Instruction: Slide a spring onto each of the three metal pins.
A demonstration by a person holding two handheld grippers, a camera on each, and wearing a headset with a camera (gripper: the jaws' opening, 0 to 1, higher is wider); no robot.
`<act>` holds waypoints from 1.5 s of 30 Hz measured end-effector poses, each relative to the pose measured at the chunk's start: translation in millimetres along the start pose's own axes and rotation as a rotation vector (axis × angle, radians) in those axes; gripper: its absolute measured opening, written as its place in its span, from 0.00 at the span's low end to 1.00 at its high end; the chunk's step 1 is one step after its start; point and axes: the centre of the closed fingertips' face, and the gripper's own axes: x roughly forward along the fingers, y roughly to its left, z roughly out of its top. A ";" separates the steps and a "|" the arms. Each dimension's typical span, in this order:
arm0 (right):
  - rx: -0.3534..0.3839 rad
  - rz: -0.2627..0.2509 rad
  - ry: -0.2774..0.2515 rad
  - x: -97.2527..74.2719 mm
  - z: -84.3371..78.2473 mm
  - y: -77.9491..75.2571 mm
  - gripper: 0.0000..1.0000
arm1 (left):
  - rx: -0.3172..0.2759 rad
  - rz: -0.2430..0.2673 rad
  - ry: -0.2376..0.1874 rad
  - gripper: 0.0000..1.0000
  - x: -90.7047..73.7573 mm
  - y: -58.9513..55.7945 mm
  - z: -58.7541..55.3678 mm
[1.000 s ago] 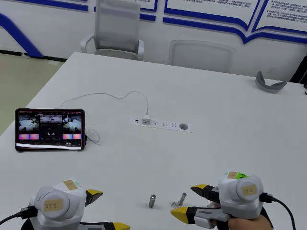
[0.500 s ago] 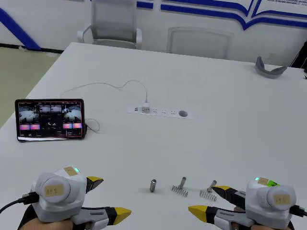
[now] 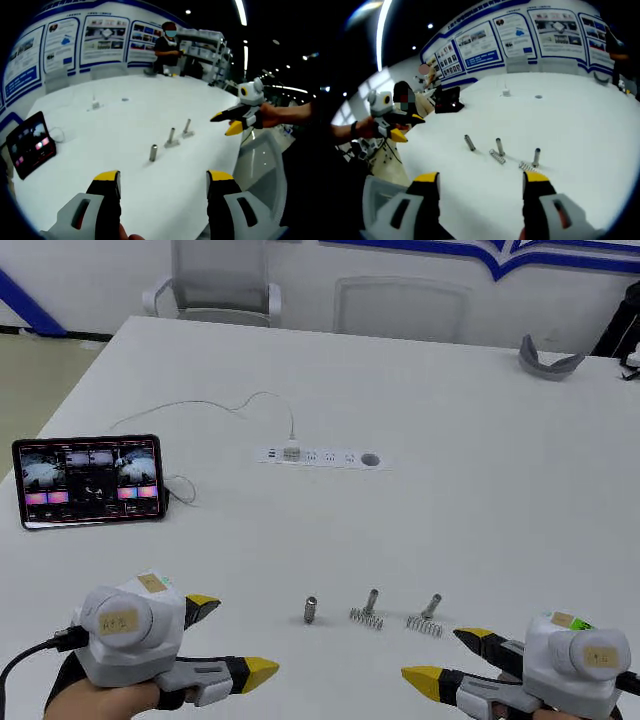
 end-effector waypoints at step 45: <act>0.007 -0.006 0.070 -40.2 -32.5 -18.7 0.77 | 0.299 -0.225 0.175 0.66 125.9 -81.3 13.7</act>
